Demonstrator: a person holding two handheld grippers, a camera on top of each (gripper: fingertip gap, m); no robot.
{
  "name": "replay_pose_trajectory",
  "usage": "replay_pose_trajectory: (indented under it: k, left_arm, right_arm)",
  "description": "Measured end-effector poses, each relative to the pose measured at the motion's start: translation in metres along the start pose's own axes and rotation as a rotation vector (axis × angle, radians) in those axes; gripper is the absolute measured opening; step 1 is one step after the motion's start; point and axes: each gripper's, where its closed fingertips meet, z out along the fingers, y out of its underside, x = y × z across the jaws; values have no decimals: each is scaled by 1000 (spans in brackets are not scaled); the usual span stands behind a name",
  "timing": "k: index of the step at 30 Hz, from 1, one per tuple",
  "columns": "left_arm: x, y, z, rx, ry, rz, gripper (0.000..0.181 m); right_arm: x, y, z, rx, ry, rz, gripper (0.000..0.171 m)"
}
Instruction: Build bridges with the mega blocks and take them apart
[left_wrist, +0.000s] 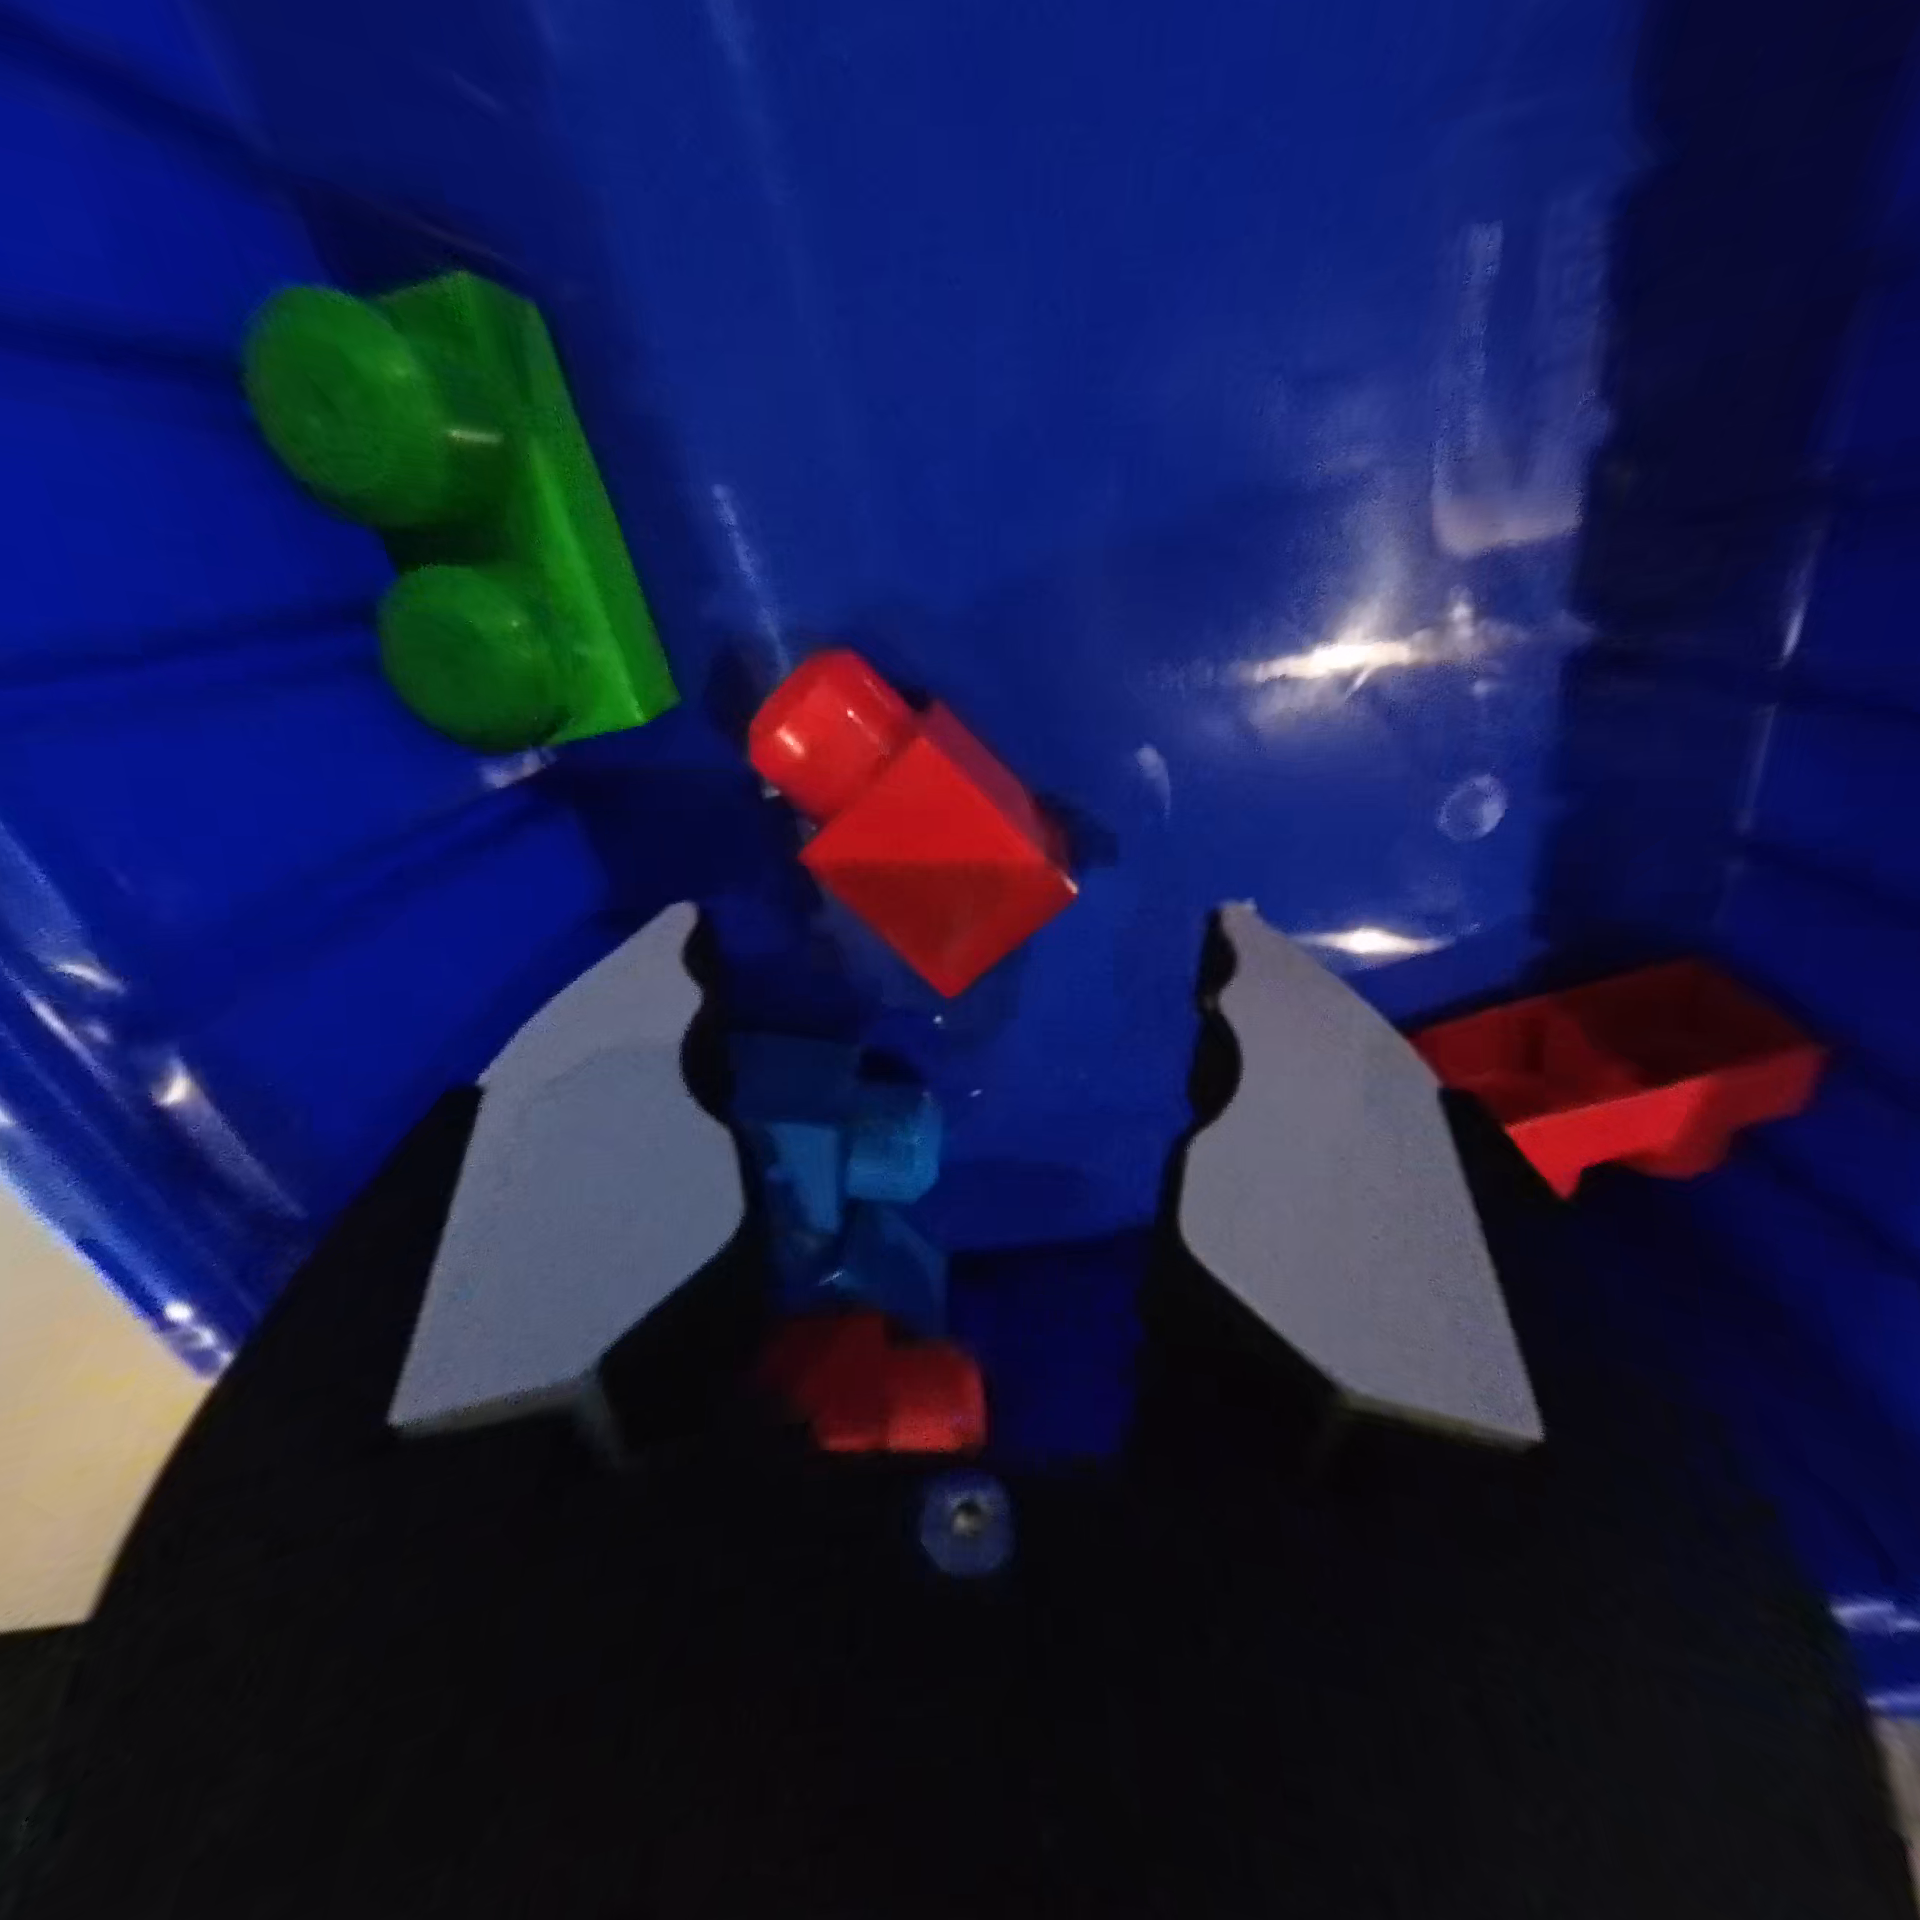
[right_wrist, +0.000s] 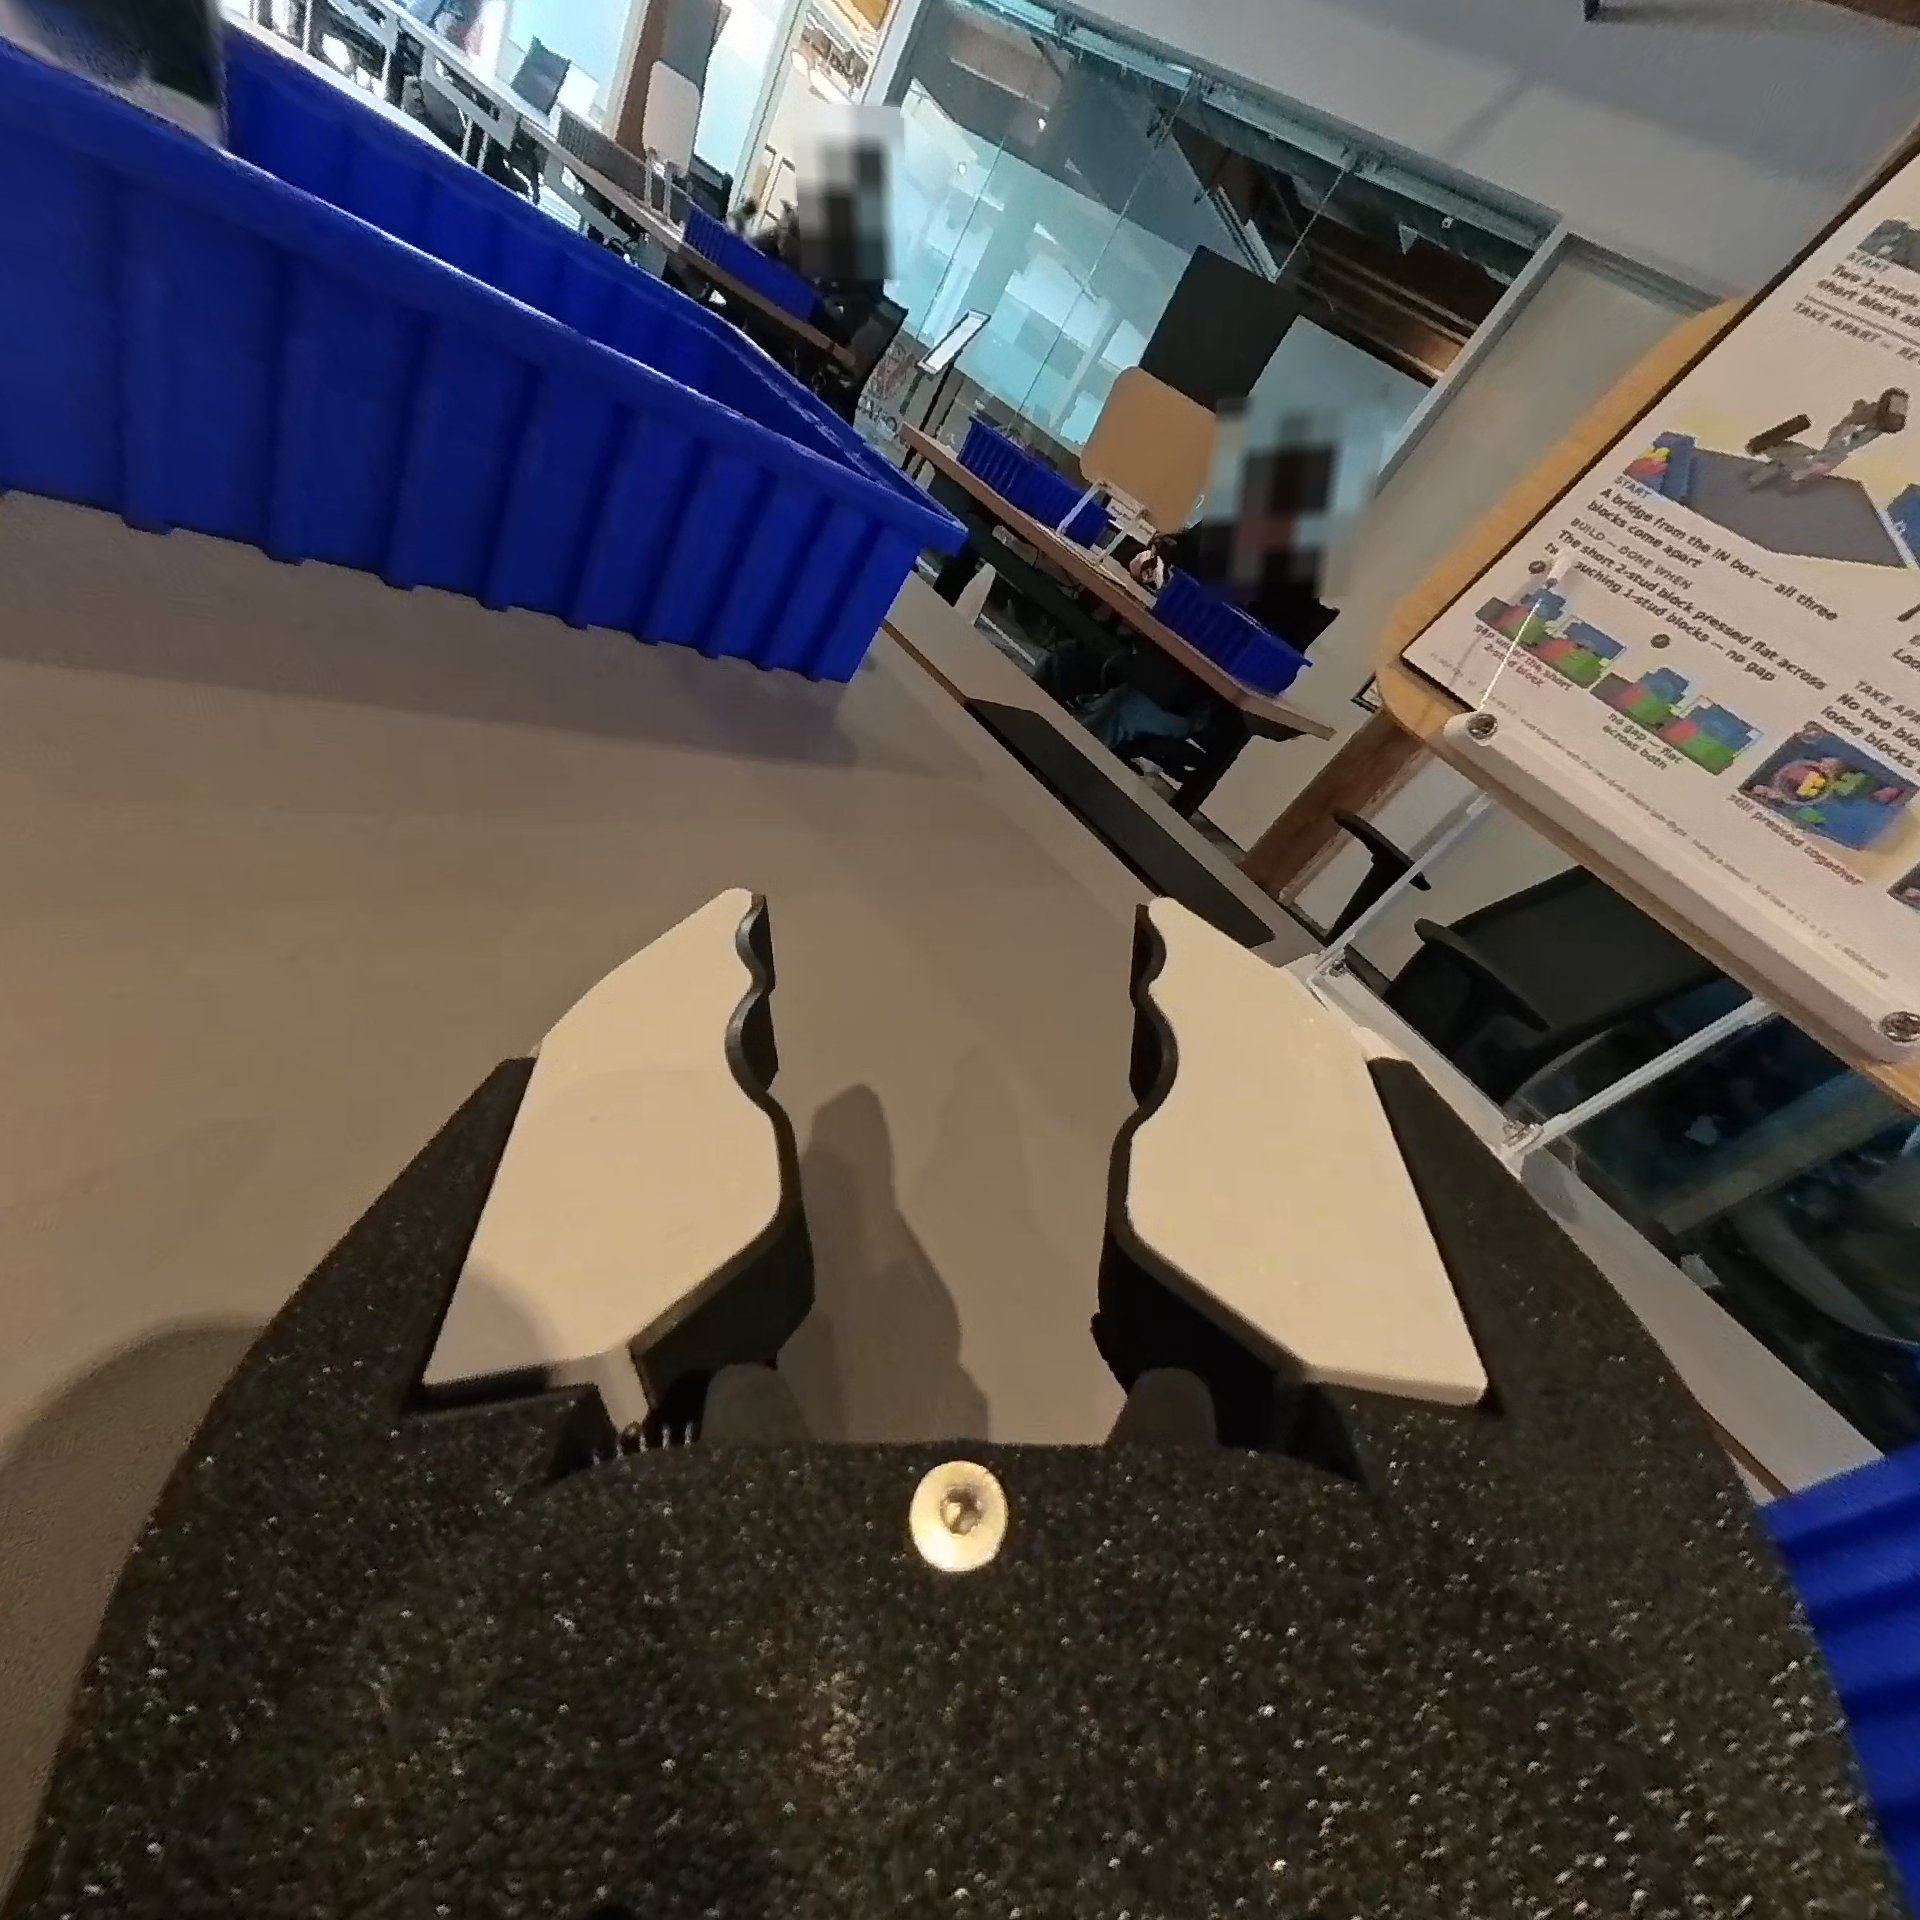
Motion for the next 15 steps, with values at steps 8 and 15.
replay_pose_trajectory:
  k: [8,15]
  left_arm:
    - [-7,-2,15,-13,72,-250,50]
    - [8,-5,5,86,10,-63,38]
  right_arm:
    - [0,0,0,0,-2,-19,65]
    - [9,-12,-4,87,52,-16,64]
